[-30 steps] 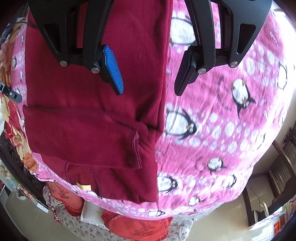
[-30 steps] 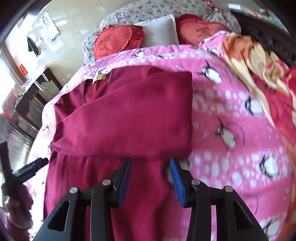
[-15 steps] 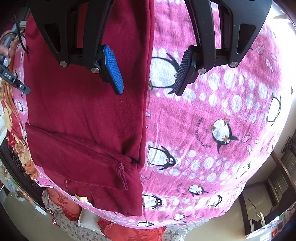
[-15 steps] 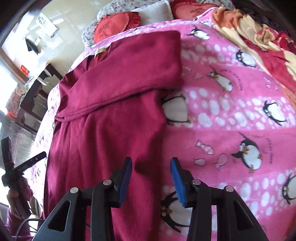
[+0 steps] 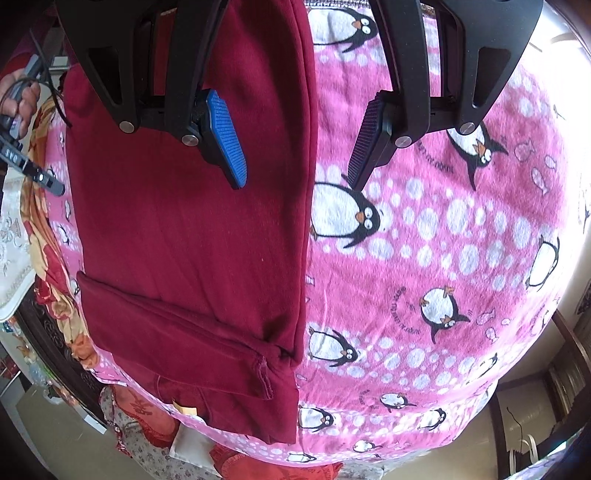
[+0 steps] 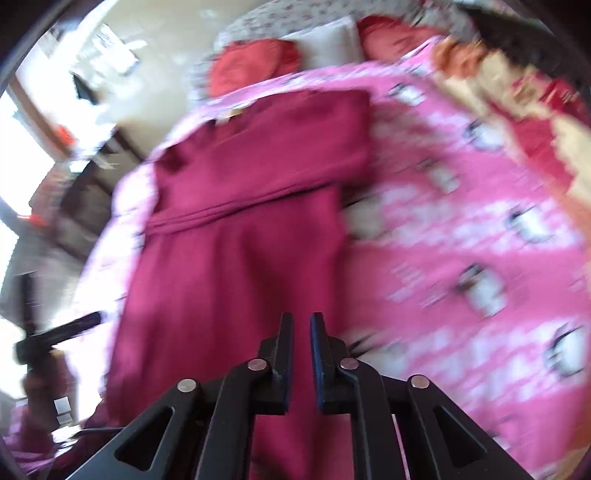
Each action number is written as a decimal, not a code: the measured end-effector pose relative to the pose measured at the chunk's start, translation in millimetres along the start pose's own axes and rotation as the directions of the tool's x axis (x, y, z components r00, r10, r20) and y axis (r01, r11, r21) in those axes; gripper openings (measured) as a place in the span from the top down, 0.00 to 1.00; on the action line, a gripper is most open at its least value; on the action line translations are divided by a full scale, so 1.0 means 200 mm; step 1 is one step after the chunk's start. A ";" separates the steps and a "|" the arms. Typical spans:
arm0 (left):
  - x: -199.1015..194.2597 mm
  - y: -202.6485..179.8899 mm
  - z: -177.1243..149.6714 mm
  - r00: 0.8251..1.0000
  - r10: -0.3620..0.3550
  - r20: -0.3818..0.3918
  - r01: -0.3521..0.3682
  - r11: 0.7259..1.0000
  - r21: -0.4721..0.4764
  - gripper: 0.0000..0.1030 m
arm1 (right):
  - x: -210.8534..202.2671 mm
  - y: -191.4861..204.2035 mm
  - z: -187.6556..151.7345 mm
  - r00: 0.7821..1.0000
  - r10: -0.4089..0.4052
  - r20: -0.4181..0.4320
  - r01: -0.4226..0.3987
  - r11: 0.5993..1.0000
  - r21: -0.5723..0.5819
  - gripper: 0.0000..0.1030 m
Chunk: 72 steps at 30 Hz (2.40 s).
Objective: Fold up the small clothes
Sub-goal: 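Grasp the shirt hem with the right tool while the left tool grasps the hem too, then lift the hem with both tools, fold it onto the collar, open both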
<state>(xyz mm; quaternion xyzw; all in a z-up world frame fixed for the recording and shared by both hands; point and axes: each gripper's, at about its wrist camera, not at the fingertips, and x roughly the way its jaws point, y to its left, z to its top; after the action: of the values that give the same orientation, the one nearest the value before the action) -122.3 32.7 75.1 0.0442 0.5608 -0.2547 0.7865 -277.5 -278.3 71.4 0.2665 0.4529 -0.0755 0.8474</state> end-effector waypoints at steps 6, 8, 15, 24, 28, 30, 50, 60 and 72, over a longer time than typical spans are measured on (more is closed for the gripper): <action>-0.03 -0.01 -0.06 1.000 -0.008 -0.017 0.008 1.000 0.014 0.44 | 0.04 0.14 -0.13 0.993 0.007 -0.120 -0.016 0.997 -0.072 0.70; -0.04 -0.02 -0.10 1.000 -0.006 -0.022 0.006 1.000 0.025 0.44 | 0.01 0.14 -0.19 0.993 0.022 -0.118 -0.028 0.998 -0.051 0.69; -0.08 -0.05 -0.21 0.998 -0.018 -0.065 0.023 0.997 0.071 0.44 | -0.10 0.00 -0.37 0.989 0.065 -0.132 -0.051 0.993 0.102 0.64; -0.11 -0.02 -0.37 0.994 -0.023 -0.109 0.032 0.996 0.080 0.44 | -0.20 -0.11 -0.56 0.984 0.138 -0.109 -0.111 0.969 0.222 0.55; -0.09 0.02 -0.41 0.990 -0.050 -0.133 0.053 0.998 0.023 0.44 | -0.19 -0.09 -0.59 0.978 0.179 -0.104 -0.153 0.964 0.219 0.55; -0.08 0.04 -0.42 0.987 -0.067 -0.146 0.067 0.998 -0.005 0.44 | -0.18 -0.08 -0.59 0.975 0.194 -0.107 -0.168 0.961 0.219 0.55; 0.02 -0.09 -0.45 0.982 -0.082 -0.172 0.090 0.995 0.039 0.34 | -0.06 -0.08 -0.60 0.909 0.404 -0.106 -0.363 0.889 0.280 0.55; 0.01 -0.18 -0.37 0.984 -0.070 -0.164 0.088 0.991 0.103 0.93 | -0.10 -0.01 -0.52 0.914 0.401 -0.057 -0.386 0.905 0.177 0.87; -0.11 -0.25 0.13 0.991 -0.116 0.064 0.110 0.989 0.098 0.93 | -0.18 0.05 -0.06 0.922 0.375 0.097 -0.380 0.924 0.034 0.88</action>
<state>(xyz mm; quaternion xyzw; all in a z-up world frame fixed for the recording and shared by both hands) -127.5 -11.6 115.6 0.0407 0.5221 -0.3265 0.7869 -302.1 -267.5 99.3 0.3671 0.3529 0.0658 0.8581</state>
